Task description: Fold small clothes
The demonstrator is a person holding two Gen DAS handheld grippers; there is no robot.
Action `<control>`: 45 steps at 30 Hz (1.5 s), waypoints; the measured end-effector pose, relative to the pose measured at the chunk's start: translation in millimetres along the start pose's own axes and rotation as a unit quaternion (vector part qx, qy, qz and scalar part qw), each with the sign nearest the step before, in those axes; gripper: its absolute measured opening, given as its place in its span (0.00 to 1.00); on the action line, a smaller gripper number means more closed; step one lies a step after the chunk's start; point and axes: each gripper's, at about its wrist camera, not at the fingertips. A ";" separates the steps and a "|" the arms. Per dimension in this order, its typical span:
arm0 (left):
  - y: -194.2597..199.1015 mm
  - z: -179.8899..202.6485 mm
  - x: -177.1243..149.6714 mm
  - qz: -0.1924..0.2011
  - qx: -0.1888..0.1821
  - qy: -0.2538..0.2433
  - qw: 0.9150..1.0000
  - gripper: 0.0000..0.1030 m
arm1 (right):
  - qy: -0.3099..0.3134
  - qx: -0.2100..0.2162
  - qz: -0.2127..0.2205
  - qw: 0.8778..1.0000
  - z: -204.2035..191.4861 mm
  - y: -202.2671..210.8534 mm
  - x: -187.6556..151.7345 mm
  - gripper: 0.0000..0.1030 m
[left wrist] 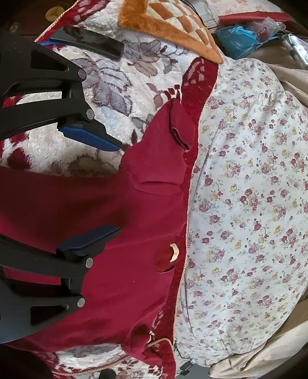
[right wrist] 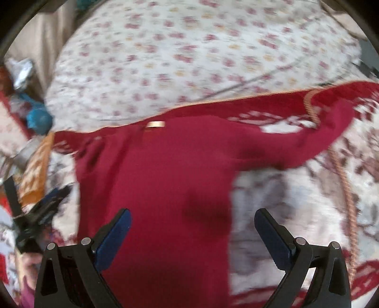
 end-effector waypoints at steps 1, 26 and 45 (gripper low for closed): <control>0.1 0.2 0.9 0.000 -0.001 0.000 1.000 0.63 | 0.006 0.013 0.002 1.000 -9.7 -2.2 0.5 1.00; -28.4 6.1 14.3 -0.022 0.001 -0.006 1.000 0.63 | 0.092 -0.042 0.064 0.993 -89.2 -60.7 15.8 1.00; -29.6 -0.1 31.8 -0.023 0.001 -0.018 1.000 0.63 | 0.082 -0.084 0.070 0.991 -50.2 -59.4 31.8 1.00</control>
Point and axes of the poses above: each gripper's, at about its wrist camera, not at the fingertips, and y roughly against the way its jaws point, z to its right, x to its top, and after that the axes turned 13 degrees about -y, right-handed
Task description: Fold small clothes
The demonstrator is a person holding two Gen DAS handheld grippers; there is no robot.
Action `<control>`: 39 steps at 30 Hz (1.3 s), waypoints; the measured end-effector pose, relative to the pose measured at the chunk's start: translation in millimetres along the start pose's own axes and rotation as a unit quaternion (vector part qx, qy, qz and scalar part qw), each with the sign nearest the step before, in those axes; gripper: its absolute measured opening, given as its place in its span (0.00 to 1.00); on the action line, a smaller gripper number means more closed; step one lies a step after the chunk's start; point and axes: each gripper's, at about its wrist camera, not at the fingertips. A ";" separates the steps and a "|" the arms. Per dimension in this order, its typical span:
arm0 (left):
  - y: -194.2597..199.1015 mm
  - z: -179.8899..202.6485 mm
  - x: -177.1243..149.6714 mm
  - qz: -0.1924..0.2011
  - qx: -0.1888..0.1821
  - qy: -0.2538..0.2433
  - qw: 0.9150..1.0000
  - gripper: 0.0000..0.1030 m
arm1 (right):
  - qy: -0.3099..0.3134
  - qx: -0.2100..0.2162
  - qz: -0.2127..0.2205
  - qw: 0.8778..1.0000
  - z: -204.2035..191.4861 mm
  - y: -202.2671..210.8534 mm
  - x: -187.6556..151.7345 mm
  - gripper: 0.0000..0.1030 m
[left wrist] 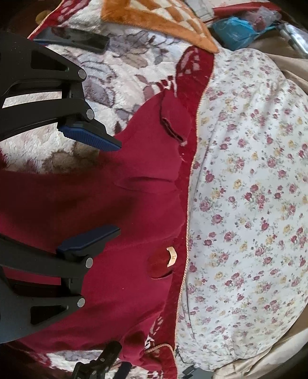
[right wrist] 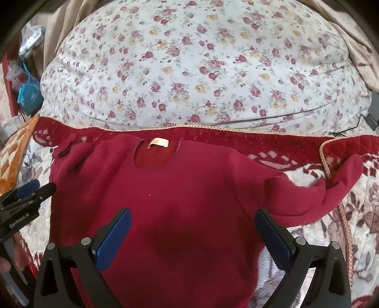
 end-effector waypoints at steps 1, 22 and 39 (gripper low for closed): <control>2.6 2.1 1.4 0.004 0.000 -0.004 1.000 0.63 | 0.001 -0.002 0.002 1.000 1.4 1.1 0.6 1.00; -5.8 18.4 -15.2 0.000 -0.016 -0.001 1.000 0.63 | 0.021 0.013 -0.004 1.000 -23.2 -0.7 -2.4 1.00; -22.8 11.9 -17.4 -0.009 -0.004 0.004 1.000 0.63 | 0.023 0.011 -0.015 1.000 -35.8 -23.0 -6.8 1.00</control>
Point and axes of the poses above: each gripper's, at about its wrist camera, not at the fingertips, and y roughly against the way its jaws point, z to its right, x to its top, and after that the axes turned 13 degrees about -y, right-handed
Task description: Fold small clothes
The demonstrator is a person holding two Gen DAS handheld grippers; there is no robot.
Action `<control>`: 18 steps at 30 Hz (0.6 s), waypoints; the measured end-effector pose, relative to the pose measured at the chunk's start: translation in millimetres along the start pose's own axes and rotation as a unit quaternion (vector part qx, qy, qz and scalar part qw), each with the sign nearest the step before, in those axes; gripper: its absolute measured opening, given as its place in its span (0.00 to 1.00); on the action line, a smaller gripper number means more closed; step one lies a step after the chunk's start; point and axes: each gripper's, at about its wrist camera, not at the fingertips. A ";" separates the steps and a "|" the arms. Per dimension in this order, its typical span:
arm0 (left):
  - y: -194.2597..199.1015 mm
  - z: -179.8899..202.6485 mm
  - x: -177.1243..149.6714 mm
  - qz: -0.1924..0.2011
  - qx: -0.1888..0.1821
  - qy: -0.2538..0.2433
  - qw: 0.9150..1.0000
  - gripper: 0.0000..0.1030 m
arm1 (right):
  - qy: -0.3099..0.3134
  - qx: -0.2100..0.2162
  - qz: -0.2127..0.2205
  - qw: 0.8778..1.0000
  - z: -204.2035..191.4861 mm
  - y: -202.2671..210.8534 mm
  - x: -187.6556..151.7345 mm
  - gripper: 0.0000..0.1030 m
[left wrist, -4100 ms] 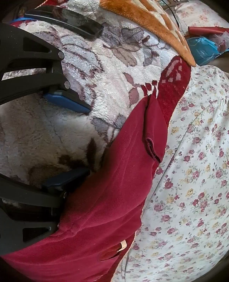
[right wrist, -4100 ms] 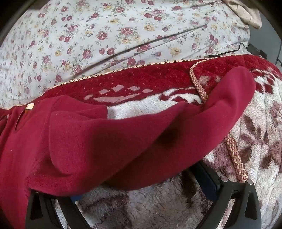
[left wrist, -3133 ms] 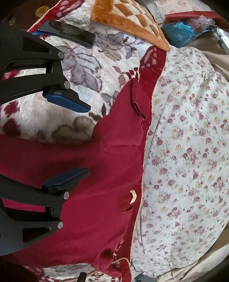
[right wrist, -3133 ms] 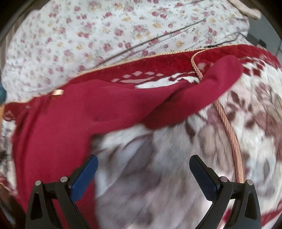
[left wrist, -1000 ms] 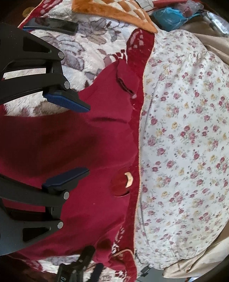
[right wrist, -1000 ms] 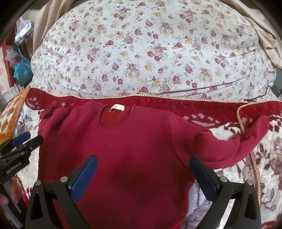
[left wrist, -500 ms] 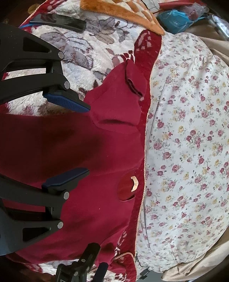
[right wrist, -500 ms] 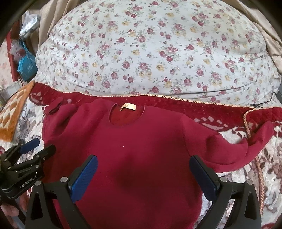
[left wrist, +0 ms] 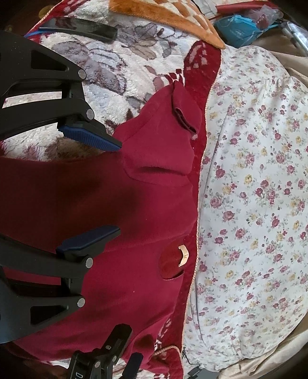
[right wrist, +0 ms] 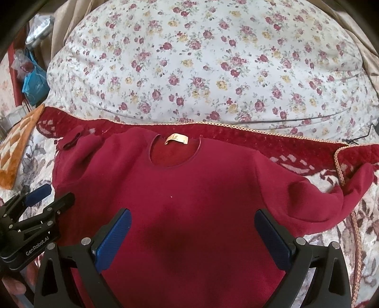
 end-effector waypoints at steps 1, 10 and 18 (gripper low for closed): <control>-0.8 -0.6 -0.3 -0.002 0.001 0.001 1.000 0.63 | -0.001 0.001 -0.002 1.000 -0.2 -1.4 0.3 1.00; 18.3 -2.6 -1.4 0.004 0.013 0.003 1.000 0.63 | -0.005 0.003 -0.011 1.000 -2.2 0.9 -2.2 1.00; 38.6 -2.8 5.2 0.017 0.014 0.004 1.000 0.63 | 0.004 0.007 0.001 1.000 -6.2 23.2 -6.9 1.00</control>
Point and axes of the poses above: each gripper's, at about its wrist camera, not at the fingertips, and y roughly against the way its jaws point, z to its right, x to its top, and after that the axes turned 13 degrees about -y, right-handed
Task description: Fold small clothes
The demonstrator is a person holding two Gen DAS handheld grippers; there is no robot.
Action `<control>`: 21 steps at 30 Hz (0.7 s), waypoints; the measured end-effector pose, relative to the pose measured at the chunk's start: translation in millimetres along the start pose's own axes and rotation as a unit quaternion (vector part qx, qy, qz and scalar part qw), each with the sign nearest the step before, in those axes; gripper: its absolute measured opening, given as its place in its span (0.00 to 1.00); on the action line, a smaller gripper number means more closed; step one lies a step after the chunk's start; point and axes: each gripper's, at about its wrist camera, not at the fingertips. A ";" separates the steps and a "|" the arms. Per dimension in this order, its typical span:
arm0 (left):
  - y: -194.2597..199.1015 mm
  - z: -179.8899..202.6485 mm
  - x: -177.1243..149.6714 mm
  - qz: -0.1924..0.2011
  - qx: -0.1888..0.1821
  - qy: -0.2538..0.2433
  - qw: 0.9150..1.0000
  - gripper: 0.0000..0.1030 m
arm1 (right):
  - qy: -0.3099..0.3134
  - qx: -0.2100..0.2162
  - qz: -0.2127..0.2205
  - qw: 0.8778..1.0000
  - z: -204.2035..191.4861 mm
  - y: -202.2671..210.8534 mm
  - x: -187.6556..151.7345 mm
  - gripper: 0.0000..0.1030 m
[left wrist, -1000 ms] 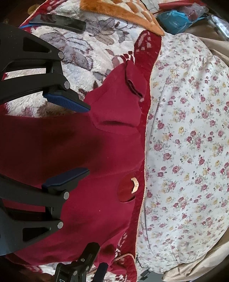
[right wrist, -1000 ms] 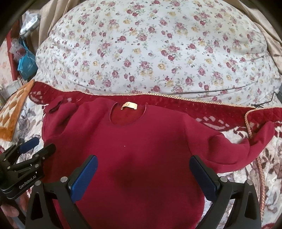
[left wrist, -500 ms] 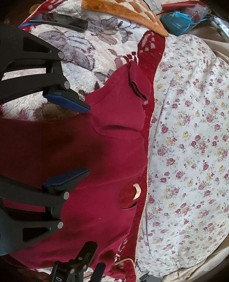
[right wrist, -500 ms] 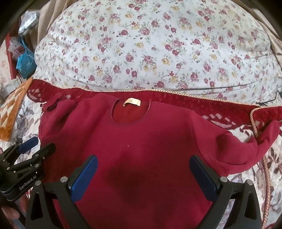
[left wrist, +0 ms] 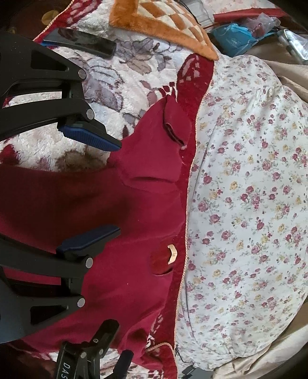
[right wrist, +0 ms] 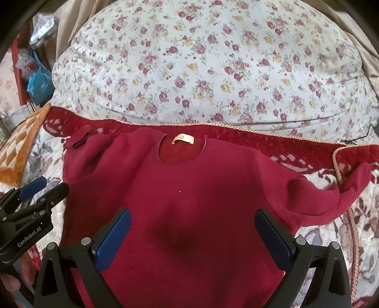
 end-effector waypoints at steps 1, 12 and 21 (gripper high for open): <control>0.1 1.0 0.5 0.001 0.000 -0.001 1.000 0.63 | 0.000 0.000 0.000 1.000 0.1 1.3 0.1 1.00; -30.7 9.7 -2.9 -0.010 -0.009 -0.014 1.000 0.63 | -0.005 -0.018 -0.008 1.000 4.5 -16.3 7.6 1.00; -55.3 -3.6 -6.8 -0.026 -0.010 -0.002 1.000 0.63 | -0.008 -0.015 -0.032 0.999 0.3 -48.0 8.9 1.00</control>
Point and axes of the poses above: each gripper's, at about its wrist camera, not at the fingertips, and y roughly against the way its jaws point, z to its right, x to its top, and after that the axes turned 13 degrees about -y, right-handed
